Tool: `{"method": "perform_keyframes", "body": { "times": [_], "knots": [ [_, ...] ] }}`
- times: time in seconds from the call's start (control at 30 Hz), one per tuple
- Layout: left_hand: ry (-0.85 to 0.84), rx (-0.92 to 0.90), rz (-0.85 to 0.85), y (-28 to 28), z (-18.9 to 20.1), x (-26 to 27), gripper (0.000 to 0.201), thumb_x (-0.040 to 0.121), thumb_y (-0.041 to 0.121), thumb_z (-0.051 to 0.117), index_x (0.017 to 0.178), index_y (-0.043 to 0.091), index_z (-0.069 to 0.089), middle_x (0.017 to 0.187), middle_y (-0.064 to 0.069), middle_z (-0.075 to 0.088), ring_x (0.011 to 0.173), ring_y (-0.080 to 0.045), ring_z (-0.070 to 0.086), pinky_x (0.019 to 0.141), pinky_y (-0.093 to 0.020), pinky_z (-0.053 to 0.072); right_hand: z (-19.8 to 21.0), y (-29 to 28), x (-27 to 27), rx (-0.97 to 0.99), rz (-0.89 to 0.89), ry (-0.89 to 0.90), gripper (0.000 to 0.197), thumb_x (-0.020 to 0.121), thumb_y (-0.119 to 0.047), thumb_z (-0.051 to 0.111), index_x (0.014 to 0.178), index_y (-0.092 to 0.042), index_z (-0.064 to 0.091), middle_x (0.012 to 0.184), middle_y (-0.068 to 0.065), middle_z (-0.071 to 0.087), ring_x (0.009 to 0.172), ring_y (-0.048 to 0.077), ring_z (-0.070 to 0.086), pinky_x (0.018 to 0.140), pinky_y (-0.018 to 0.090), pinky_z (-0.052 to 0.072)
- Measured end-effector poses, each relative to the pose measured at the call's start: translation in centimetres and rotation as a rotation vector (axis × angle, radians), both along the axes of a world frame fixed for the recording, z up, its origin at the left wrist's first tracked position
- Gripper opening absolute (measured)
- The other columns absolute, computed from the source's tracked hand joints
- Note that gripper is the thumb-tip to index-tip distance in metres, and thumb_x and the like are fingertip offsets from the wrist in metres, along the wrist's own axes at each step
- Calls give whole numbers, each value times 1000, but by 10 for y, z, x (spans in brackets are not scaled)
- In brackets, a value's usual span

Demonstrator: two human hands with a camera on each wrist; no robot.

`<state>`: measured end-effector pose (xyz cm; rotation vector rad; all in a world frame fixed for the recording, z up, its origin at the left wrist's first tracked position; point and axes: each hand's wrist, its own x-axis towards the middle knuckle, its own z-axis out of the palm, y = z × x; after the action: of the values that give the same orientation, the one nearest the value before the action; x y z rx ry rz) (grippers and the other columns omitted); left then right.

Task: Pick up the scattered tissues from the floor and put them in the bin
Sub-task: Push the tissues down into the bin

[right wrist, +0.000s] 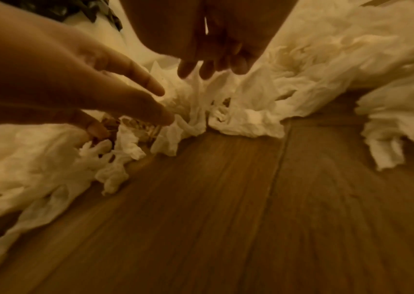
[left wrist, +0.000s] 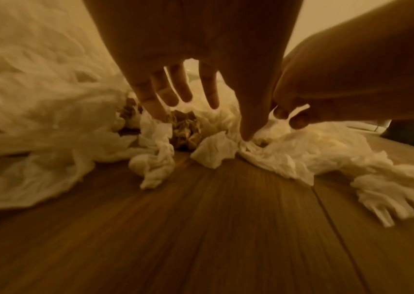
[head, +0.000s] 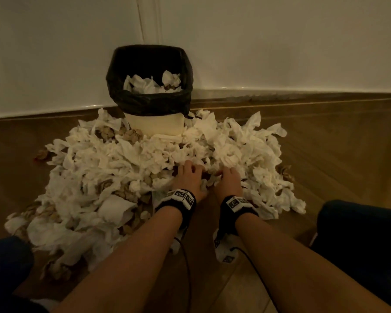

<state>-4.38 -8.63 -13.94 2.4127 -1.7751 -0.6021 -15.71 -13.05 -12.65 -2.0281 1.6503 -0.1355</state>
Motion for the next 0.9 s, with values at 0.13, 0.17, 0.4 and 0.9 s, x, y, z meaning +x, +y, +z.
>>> {"method": "perform_keyframes", "body": {
  "times": [0.13,0.17,0.4,0.9],
  "knots": [
    [-65,-29,39,-1,-16,-5,77,68,56,67,132,32,31,138,-9,18,122,-37,26,94,-45,41,-9,3,-14,-38,-92,-36,25,80,-1,53,104,-11,52,116,8,46,110,25,42,89,29,38],
    [-67,-15,35,-3,-19,-4,79,68,57,67,134,35,29,141,-9,16,123,-38,25,94,-46,41,-10,4,-17,-52,-111,-44,26,80,-1,53,104,-11,52,115,8,46,110,25,42,88,30,38],
    [-44,101,23,-7,-31,-4,44,89,34,55,131,32,42,135,-12,31,121,-37,35,86,-43,44,-27,5,-30,-89,-117,6,28,86,-3,45,110,-11,54,122,10,45,117,27,38,99,34,36],
    [278,-86,155,3,2,8,54,95,7,37,137,39,35,131,-9,50,108,-31,54,89,-44,49,-35,14,-22,-71,142,230,57,89,-37,53,140,-29,29,146,4,28,127,34,31,104,41,35]
  ]
}}
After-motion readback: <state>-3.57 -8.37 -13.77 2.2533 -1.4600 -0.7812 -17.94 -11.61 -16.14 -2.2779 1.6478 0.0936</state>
